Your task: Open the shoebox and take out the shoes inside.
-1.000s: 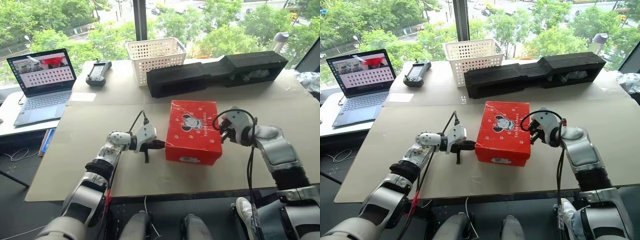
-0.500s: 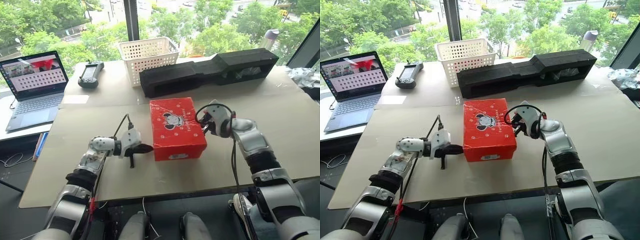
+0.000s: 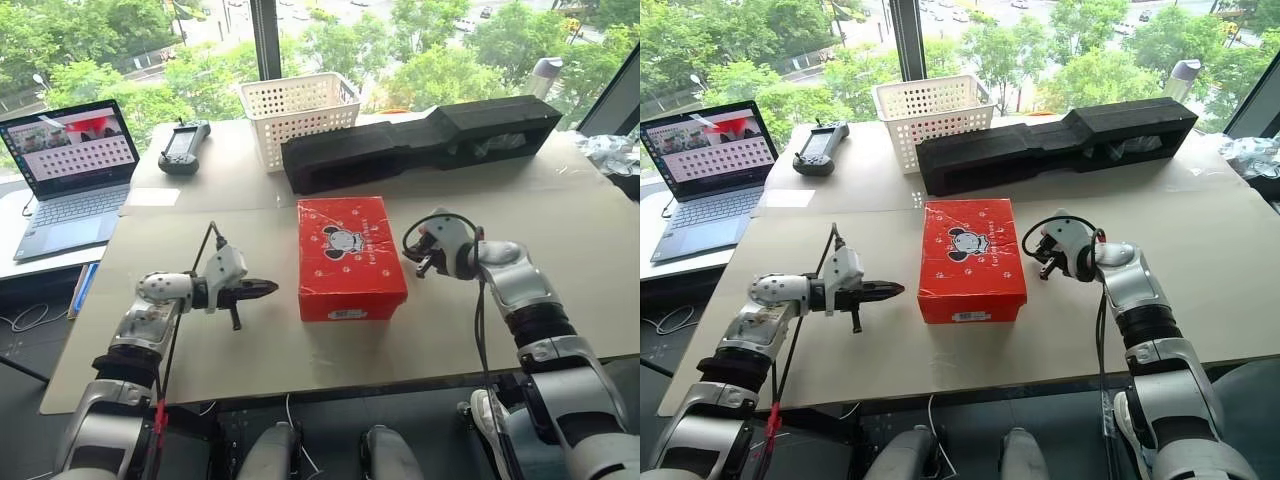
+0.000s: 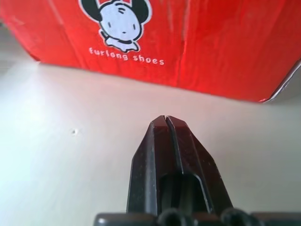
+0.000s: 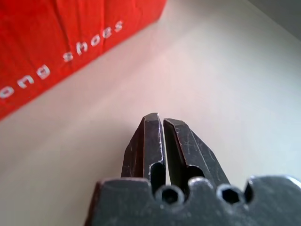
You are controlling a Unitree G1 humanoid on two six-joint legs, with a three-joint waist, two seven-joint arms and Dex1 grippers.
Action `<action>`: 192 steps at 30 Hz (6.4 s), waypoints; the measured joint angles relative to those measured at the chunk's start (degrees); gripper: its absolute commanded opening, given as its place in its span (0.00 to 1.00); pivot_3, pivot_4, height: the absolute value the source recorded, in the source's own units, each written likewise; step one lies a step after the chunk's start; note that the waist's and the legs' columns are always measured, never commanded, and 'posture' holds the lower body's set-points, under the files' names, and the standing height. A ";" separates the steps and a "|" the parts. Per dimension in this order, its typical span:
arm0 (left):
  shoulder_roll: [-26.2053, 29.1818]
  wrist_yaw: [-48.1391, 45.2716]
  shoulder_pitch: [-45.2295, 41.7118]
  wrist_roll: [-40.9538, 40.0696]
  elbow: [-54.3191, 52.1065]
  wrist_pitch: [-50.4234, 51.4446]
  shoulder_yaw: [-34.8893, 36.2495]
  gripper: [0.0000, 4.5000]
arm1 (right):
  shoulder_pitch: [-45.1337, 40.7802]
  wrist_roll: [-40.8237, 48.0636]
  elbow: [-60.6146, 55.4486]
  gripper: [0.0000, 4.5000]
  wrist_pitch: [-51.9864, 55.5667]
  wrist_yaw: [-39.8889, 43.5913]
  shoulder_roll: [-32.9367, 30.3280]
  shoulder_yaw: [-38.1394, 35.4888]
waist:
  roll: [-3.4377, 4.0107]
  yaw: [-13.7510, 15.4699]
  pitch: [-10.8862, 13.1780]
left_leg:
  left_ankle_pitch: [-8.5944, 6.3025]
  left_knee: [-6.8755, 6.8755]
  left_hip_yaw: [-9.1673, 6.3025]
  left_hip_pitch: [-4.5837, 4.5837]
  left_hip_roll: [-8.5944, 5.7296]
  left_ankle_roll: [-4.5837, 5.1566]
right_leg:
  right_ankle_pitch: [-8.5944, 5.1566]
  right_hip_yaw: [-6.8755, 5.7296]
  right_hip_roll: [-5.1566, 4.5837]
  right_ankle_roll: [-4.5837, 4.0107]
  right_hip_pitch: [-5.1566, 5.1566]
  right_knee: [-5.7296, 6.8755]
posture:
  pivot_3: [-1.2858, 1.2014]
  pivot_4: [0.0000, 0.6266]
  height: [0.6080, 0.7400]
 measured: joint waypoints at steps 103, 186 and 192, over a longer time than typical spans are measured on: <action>12.52 -1.30 4.10 -18.66 -17.30 16.80 7.44 0.00 | -12.41 7.44 -25.97 0.38 36.75 1.49 6.14 8.61 | 0.01 0.43 0.07 | 0.02 -0.55 0.51 0.16 0.32 -0.32 | 0.34 0.83 0.53 -0.43 -0.47 -0.24 | 0.52 0.24 0.98; -3.30 -0.87 1.82 -12.87 -5.72 3.63 8.35 0.00 | -15.00 2.00 -22.31 0.09 42.94 -9.37 14.90 4.77 | -0.45 0.28 -0.25 | -0.13 -0.51 0.52 0.39 0.29 -0.57 | 0.46 0.96 0.53 -0.35 -0.30 -0.21 | 0.52 0.24 0.98; -3.07 -0.90 1.71 -12.59 -5.16 3.61 8.34 0.00 | -15.63 6.34 -23.75 0.09 46.15 -9.01 14.74 0.78 | -0.45 0.28 -0.23 | -0.11 -0.51 0.52 0.37 0.29 -0.54 | 0.47 0.96 0.53 -0.35 -0.32 -0.21 | 0.52 0.24 0.98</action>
